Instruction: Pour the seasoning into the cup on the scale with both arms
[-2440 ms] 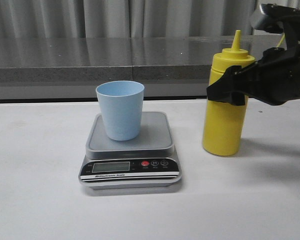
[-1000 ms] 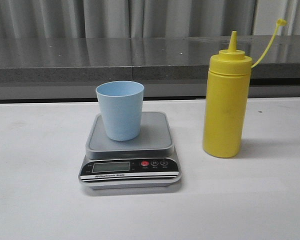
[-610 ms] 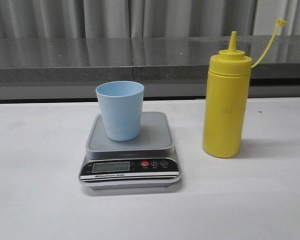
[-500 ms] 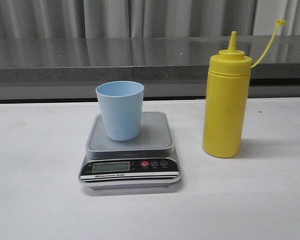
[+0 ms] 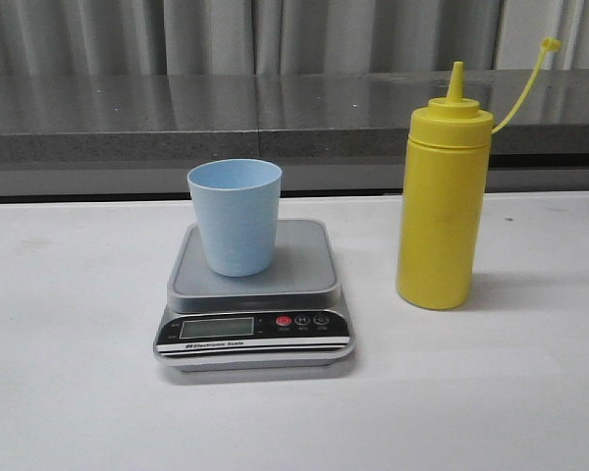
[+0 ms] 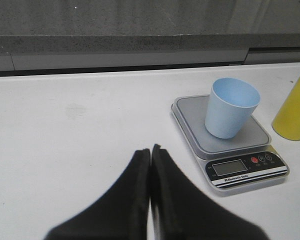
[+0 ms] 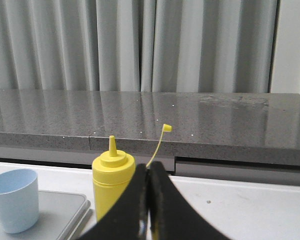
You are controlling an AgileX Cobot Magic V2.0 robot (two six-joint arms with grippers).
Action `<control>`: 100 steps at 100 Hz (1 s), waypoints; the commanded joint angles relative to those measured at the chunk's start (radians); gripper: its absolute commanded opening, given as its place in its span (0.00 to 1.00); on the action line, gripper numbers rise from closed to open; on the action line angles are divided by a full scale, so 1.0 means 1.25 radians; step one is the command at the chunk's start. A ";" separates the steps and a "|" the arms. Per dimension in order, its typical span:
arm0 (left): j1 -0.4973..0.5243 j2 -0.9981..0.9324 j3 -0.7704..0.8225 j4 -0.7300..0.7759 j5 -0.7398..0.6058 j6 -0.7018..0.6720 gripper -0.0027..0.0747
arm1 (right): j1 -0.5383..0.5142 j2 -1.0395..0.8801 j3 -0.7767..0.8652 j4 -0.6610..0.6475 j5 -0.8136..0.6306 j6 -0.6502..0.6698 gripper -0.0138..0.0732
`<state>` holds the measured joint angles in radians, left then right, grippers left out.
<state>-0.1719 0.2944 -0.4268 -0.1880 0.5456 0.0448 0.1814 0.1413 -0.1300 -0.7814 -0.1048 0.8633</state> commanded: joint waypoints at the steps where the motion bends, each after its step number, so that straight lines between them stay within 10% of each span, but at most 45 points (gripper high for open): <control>1: 0.001 0.007 -0.020 -0.008 -0.062 -0.006 0.01 | -0.001 -0.004 -0.020 0.039 -0.017 -0.043 0.09; 32: 0.001 0.007 -0.020 -0.008 -0.062 -0.006 0.01 | -0.045 -0.045 0.069 0.523 -0.052 -0.486 0.09; 100: 0.001 0.007 -0.020 -0.008 -0.062 -0.006 0.01 | -0.061 -0.141 0.115 0.557 0.068 -0.519 0.09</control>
<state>-0.1719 0.2944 -0.4268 -0.1880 0.5456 0.0448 0.1183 -0.0105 0.0283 -0.0784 0.0614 0.2321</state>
